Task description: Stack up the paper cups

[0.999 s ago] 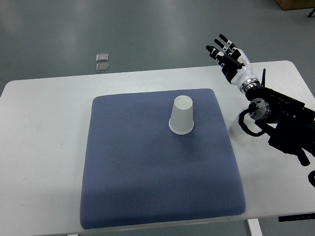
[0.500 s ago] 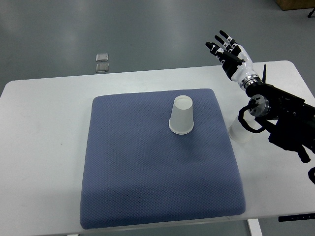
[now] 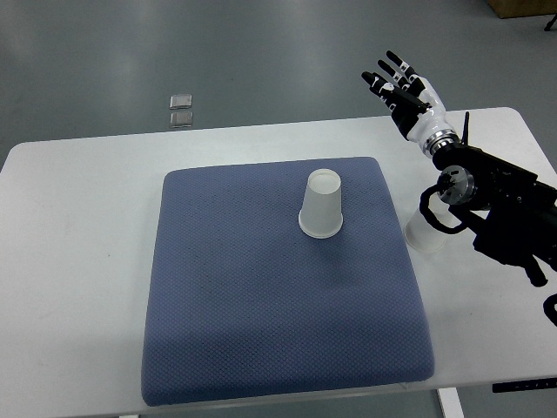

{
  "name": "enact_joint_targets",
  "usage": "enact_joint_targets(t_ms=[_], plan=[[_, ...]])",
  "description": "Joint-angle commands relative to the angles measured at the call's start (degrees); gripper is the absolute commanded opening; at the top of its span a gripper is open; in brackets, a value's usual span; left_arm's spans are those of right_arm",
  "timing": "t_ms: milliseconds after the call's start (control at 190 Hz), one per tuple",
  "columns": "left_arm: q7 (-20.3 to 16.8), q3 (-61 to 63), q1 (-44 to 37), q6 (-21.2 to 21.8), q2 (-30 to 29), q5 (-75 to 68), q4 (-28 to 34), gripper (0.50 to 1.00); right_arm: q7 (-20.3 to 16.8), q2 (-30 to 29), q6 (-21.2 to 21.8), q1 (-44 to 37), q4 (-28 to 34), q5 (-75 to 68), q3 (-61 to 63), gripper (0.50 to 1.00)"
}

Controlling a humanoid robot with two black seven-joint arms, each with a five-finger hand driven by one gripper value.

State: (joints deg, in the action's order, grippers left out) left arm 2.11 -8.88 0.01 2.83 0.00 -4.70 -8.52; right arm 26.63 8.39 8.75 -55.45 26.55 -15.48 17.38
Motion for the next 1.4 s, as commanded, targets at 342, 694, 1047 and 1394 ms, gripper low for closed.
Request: enact_joint_targets(t_ms=[342, 694, 1047, 1394], plan=[[0.0, 0.0, 0.0, 0.0, 0.0, 0.0, 0.0, 1.0, -0.6, 5.1, 0.6, -4.2, 1.1, 12.1, -1.6, 0.913], [0.0, 0.0, 0.0, 0.0, 0.0, 0.0, 0.0, 1.0, -0.7, 20.3, 7.0, -5.8, 7.0, 39.7, -7.5, 0.913], [0.0, 0.0, 0.0, 0.0, 0.0, 0.0, 0.0, 1.0, -0.7, 34.1, 14.6, -13.5, 20.0, 65.7, -13.6, 0.913], [0.0, 0.0, 0.0, 0.0, 0.0, 0.0, 0.0, 1.0, -0.3, 38.2, 18.3, -14.9, 32.9, 92.2, -15.6, 0.913]])
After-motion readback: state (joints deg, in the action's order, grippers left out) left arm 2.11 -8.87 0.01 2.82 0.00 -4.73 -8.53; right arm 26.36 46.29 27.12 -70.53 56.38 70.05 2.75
